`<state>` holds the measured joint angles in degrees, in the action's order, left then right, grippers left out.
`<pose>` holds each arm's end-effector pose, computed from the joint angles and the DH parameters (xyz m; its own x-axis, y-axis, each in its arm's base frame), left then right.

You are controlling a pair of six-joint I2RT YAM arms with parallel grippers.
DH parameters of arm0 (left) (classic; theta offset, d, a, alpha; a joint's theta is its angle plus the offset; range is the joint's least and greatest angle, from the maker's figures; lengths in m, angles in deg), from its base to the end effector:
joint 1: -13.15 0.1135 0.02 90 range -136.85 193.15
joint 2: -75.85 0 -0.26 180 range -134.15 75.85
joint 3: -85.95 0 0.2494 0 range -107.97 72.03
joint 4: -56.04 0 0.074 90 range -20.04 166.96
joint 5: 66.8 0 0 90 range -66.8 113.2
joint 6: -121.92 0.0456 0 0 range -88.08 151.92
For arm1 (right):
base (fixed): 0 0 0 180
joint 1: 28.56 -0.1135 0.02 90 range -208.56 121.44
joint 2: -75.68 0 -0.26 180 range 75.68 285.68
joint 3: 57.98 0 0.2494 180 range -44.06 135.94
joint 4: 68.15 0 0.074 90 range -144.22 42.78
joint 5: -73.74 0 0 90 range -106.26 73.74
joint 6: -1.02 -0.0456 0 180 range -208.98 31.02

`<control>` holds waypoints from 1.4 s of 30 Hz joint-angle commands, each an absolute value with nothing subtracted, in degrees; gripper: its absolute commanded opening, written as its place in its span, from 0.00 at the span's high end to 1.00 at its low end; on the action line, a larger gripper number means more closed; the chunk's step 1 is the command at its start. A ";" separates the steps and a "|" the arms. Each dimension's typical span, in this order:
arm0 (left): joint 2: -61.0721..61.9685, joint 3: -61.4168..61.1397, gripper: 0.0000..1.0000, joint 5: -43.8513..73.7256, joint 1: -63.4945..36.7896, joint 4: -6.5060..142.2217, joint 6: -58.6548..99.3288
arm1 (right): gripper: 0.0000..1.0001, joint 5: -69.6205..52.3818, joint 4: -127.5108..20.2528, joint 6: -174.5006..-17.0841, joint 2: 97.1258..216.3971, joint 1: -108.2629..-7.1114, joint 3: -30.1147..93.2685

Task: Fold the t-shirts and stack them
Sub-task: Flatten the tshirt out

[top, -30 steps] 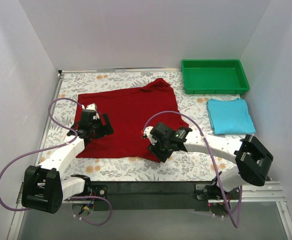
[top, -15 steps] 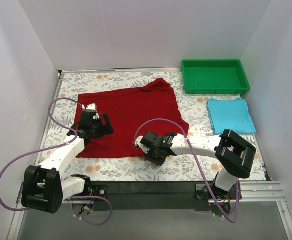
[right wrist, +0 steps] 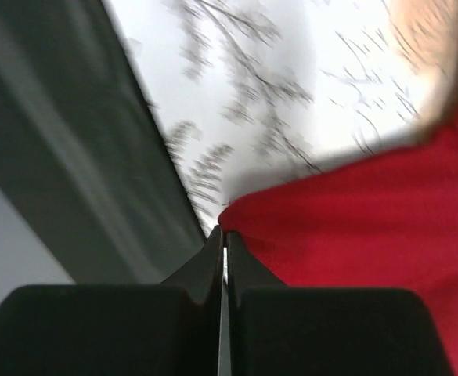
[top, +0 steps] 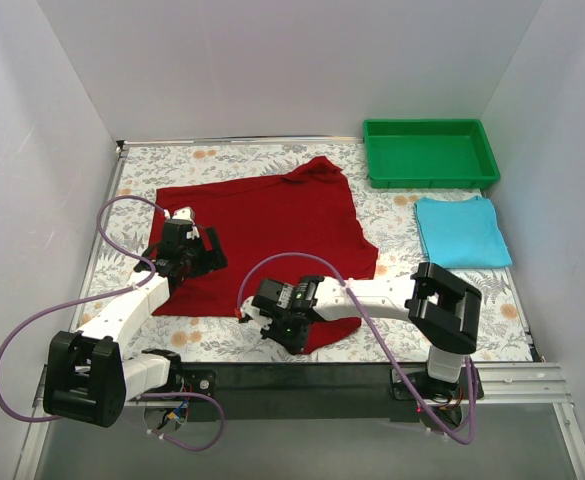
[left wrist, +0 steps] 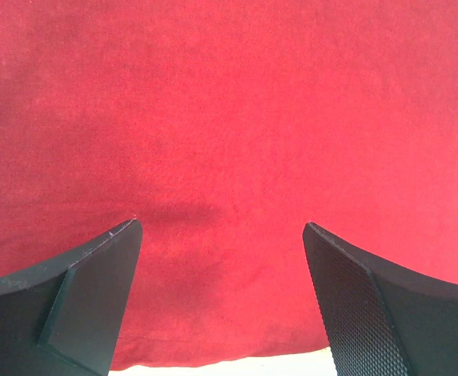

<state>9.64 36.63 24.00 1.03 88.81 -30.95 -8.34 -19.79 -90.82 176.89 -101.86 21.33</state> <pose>0.2262 -0.0479 0.1878 -0.5188 -0.7988 -0.3047 -0.5715 0.5891 -0.5712 0.0923 0.3296 0.1634 -0.3012 -0.8934 -0.3334 -0.9529 0.2689 0.1405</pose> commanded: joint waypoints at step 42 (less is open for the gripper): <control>-6.04 23.96 0.50 38.13 -64.01 90.89 -22.94 | 0.30 -12.57 -22.32 -114.38 138.35 -57.92 -4.68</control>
